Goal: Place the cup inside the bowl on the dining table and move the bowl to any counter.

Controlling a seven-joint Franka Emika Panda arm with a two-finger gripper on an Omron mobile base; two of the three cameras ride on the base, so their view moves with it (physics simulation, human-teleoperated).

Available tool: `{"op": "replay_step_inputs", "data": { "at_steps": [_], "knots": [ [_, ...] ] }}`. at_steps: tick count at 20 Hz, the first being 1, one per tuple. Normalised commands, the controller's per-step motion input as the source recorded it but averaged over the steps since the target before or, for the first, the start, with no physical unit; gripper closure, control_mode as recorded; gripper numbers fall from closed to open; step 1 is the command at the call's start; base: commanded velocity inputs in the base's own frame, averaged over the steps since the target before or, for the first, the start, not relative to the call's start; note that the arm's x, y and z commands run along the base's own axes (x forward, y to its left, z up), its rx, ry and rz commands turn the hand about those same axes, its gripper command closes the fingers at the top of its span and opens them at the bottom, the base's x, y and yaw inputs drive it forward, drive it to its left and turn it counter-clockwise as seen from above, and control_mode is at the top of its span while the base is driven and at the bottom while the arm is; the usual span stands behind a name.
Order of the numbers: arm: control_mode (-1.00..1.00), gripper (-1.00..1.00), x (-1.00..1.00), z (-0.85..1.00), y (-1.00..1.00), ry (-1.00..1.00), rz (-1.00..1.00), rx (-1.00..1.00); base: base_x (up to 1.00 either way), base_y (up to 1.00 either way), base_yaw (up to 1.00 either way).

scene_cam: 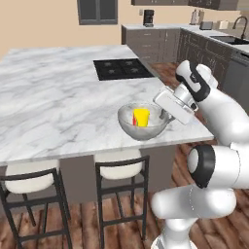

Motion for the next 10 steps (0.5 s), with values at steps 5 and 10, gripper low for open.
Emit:
{"op": "replay_step_inputs", "data": {
  "at_steps": [5,10],
  "knots": [
    [1.0,1.0,0.0,0.0,0.0,0.0,0.0,0.0,0.2,-0.7,0.0],
    [1.0,1.0,0.0,0.0,0.0,0.0,0.0,0.0,0.31,-0.61,0.02]
  ]
}}
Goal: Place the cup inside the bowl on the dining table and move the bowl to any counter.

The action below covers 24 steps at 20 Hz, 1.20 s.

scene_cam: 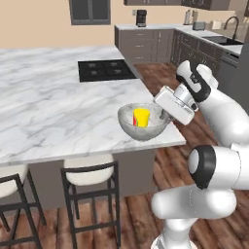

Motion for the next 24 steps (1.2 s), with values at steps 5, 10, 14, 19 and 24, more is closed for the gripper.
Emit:
{"op": "replay_step_inputs", "data": {
  "at_steps": [5,10,14,19,24],
  "knots": [
    [1.0,1.0,0.0,0.0,0.0,0.0,0.0,0.0,0.44,-0.58,0.04],
    [1.0,1.0,0.0,0.0,0.0,0.0,0.0,0.0,0.72,-0.65,0.08],
    [1.0,1.0,0.0,0.0,0.0,0.0,0.0,0.0,0.82,-0.64,0.08],
    [1.0,1.0,0.0,0.0,0.0,0.0,0.0,0.0,0.76,-0.6,0.09],
    [1.0,1.0,0.0,0.0,0.0,0.0,0.0,0.0,0.51,-0.62,0.06]
  ]
}}
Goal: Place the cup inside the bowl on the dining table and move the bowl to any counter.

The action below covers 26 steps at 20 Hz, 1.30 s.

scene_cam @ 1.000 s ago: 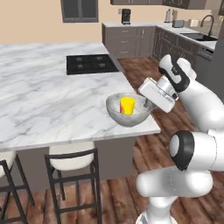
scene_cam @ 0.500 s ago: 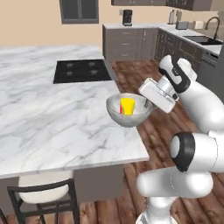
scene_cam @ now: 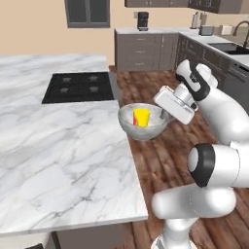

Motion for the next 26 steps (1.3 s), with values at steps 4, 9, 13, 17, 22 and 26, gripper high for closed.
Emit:
{"op": "replay_step_inputs", "data": {
  "at_steps": [4,9,13,17,22,26],
  "knots": [
    [1.0,1.0,0.0,0.0,0.0,0.0,0.0,0.0,0.36,-0.65,0.06],
    [1.0,1.0,0.0,0.0,0.0,0.0,0.0,0.0,0.28,-0.63,0.06],
    [1.0,1.0,0.0,0.0,0.0,0.0,0.0,0.0,0.24,-0.61,0.06],
    [1.0,1.0,0.0,0.0,0.0,0.0,0.0,0.0,0.34,-0.57,0.04],
    [1.0,1.0,0.0,0.0,0.0,0.0,0.0,0.0,0.55,-0.56,0.04],
    [1.0,1.0,0.0,0.0,0.0,0.0,0.0,0.0,0.84,-0.37,0.04]
  ]
}}
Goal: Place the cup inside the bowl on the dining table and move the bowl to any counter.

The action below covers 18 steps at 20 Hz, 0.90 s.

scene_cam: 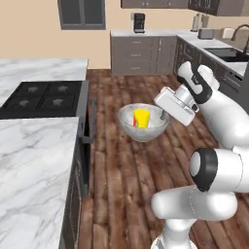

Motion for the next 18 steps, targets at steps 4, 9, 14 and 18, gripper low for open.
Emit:
{"op": "replay_step_inputs", "data": {
  "at_steps": [4,9,14,18],
  "knots": [
    [1.0,1.0,0.0,0.0,0.0,0.0,0.0,0.0,1.0,-0.29,0.05],
    [1.0,1.0,0.0,0.0,0.0,0.0,0.0,0.0,0.9,-0.34,0.05],
    [1.0,1.0,0.0,0.0,0.0,0.0,0.0,0.0,0.89,-0.33,0.05],
    [1.0,1.0,0.0,0.0,0.0,0.0,0.0,0.0,0.86,-0.32,0.04]
  ]
}}
